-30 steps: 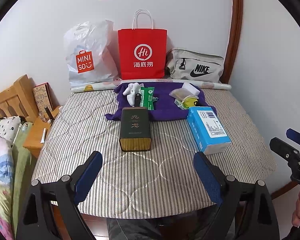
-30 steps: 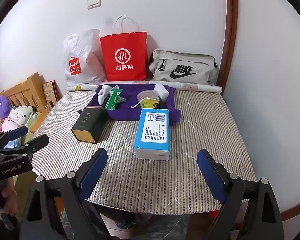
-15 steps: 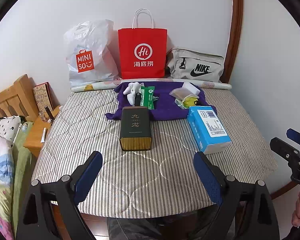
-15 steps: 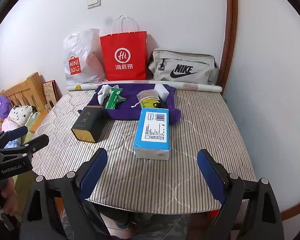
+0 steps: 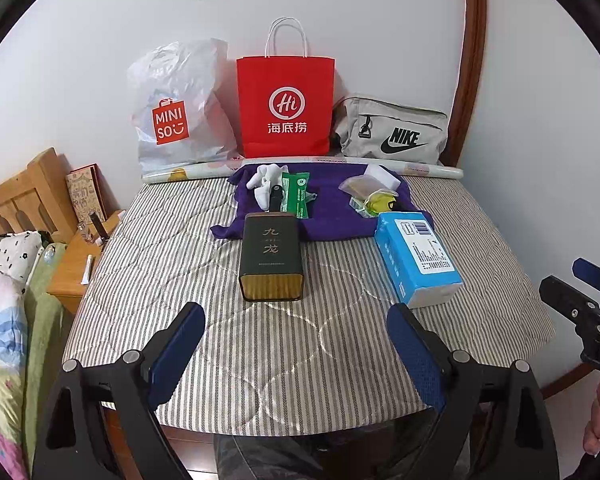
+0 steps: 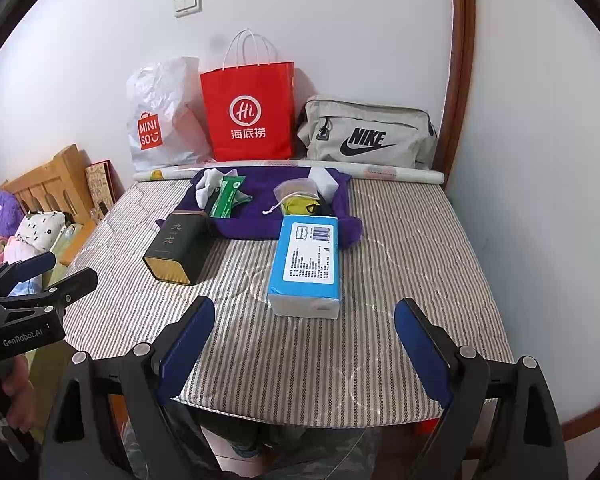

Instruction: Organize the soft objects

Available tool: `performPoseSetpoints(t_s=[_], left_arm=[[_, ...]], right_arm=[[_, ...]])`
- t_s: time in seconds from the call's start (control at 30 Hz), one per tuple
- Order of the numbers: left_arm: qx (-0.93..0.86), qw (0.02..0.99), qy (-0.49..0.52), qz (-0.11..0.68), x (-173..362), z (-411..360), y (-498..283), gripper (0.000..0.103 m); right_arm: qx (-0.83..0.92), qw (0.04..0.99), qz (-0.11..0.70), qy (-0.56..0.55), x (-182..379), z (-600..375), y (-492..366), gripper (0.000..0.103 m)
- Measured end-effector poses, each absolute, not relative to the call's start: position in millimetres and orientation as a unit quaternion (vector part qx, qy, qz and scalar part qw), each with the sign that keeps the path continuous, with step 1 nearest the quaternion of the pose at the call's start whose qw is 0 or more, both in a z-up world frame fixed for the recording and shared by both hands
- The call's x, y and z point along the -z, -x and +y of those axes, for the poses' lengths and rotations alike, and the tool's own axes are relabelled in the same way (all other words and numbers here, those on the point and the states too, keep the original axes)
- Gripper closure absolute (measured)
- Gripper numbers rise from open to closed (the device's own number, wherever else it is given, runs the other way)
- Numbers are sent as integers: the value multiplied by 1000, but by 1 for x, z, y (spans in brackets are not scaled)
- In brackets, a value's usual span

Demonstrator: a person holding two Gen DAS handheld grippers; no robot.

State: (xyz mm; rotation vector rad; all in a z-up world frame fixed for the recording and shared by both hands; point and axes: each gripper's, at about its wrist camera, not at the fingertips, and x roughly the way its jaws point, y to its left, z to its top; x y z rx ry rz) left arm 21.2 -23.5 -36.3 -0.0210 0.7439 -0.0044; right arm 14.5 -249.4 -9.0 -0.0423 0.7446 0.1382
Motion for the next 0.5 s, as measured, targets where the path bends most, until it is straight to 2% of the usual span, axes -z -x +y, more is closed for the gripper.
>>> performPoseSetpoints(t_s=[0.5], left_arm=[[2, 932, 4, 361, 40, -24, -22, 11]], right_arm=[[-71, 927, 367, 16, 15, -247, -16, 12]])
